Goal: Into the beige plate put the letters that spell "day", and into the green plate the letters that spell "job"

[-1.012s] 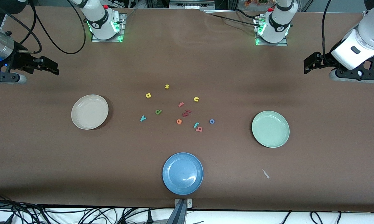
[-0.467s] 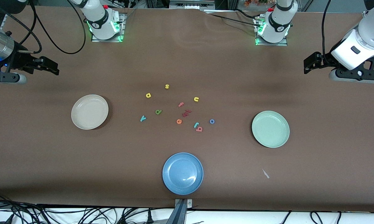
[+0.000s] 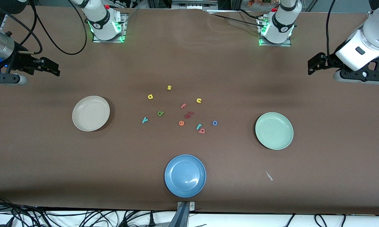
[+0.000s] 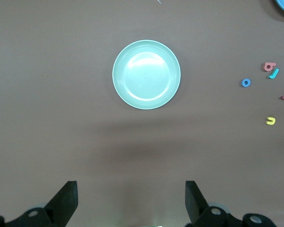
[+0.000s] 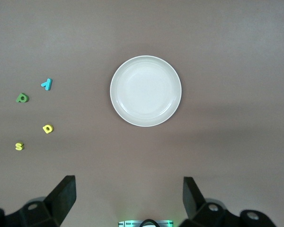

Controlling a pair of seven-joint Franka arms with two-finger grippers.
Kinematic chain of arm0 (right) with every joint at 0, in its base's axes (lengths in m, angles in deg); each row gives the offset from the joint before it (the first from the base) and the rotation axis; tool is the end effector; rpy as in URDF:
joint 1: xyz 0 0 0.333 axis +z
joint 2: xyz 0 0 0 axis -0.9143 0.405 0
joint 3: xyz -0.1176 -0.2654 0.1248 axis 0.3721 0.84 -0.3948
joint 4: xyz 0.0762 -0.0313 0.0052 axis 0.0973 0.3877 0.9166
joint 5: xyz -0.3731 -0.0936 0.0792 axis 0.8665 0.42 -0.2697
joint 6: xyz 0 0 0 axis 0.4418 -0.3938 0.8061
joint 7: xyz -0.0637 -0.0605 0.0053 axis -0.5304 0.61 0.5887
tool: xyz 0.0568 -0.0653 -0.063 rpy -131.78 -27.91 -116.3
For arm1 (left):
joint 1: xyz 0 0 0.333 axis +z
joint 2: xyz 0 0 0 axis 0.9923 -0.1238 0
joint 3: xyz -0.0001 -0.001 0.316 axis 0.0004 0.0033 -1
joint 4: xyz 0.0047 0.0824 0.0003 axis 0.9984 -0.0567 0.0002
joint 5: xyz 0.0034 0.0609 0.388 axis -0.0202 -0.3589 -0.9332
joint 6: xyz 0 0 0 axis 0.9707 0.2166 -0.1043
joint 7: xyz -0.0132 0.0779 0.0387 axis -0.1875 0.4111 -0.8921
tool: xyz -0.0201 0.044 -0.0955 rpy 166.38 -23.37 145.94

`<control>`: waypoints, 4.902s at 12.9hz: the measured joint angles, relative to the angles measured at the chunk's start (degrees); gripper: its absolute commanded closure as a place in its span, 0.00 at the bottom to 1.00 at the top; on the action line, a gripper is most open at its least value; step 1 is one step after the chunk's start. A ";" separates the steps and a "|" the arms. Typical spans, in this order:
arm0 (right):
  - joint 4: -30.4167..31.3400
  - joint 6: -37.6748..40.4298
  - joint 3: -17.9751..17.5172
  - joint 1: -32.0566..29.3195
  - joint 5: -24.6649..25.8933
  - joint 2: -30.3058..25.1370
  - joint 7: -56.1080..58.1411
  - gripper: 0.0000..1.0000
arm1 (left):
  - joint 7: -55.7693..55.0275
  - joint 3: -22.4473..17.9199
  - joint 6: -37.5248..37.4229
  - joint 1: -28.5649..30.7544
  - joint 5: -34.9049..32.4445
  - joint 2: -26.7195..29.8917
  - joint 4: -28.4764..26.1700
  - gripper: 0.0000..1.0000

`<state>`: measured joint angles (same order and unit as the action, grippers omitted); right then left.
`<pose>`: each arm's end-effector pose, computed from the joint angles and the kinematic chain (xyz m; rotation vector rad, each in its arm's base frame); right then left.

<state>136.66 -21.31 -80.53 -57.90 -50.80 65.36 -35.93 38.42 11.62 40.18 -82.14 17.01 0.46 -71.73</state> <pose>0.5405 0.0241 0.5715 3.1269 -0.0594 -0.1805 0.5389 -0.0670 0.6015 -3.1275 0.0955 0.1551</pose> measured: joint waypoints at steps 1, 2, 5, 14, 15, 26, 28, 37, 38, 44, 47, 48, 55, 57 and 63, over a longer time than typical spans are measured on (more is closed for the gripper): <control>0.00 0.00 0.00 0.00 0.00 0.00 0.00 0.00 | 0.00 0.00 0.00 0.00 0.00 0.00 0.00 0.00; 0.00 0.00 0.00 0.00 0.00 0.00 0.00 0.00 | 0.00 0.00 0.00 0.00 0.00 0.00 0.00 0.00; 0.00 0.00 0.00 0.00 0.00 0.01 0.00 0.00 | 0.00 0.00 0.00 0.00 0.00 0.00 0.00 0.00; 0.00 0.02 0.00 0.00 0.02 0.03 0.00 0.00 | -0.04 0.58 0.03 0.00 0.00 -0.27 0.23 0.00; 0.00 -0.01 0.01 0.00 0.02 0.05 0.00 0.00 | -0.04 1.20 0.08 -0.01 0.00 -0.69 0.55 0.00; 0.00 -0.11 -1.58 0.37 0.01 0.39 -0.08 0.00 | -10.33 3.83 5.56 -7.51 -0.07 -13.73 6.95 0.00; 0.01 -0.11 -2.24 0.41 -0.02 0.43 -0.10 0.00 | -15.25 3.91 8.51 -11.71 -0.62 -16.01 7.06 0.00; 0.72 -7.28 -4.84 8.63 -0.48 6.24 -11.30 0.00 | -18.29 4.20 23.26 -18.23 -2.61 -24.20 7.27 0.00; 0.98 -9.60 -4.86 10.38 -0.49 8.24 -13.11 0.00 | -18.30 4.25 23.44 -19.05 -2.61 -25.70 7.26 0.00; 3.11 -25.56 -4.97 18.66 -0.50 19.62 -31.84 0.00 | -18.17 4.20 33.76 -21.34 -2.61 -36.92 7.33 0.20; 8.76 -35.99 -4.87 19.16 -0.50 22.09 -36.46 0.00 | -18.14 4.27 34.00 -23.07 -2.61 -39.96 7.33 0.33; 10.51 -38.89 -4.75 19.15 -0.50 22.67 -37.55 0.00 | -18.14 4.27 34.04 -23.64 -2.61 -40.76 7.34 0.35; 13.80 -54.34 -4.61 19.18 -0.50 31.30 -48.30 0.00 | -18.12 4.25 37.46 -24.84 -6.01 -45.03 7.26 0.40; 13.72 -56.58 -4.61 19.18 -0.50 33.62 -49.20 0.00 | -18.14 4.25 37.78 -24.88 -8.01 -45.47 7.25 0.40; 13.27 -57.86 -4.60 19.18 -0.50 34.80 -50.95 0.20 | -18.10 4.10 42.05 -24.83 -10.38 -47.20 6.56 0.48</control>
<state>149.93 -79.17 -85.13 -38.73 -51.30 100.16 -86.87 20.33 15.72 82.22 -106.97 6.63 -46.74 -65.17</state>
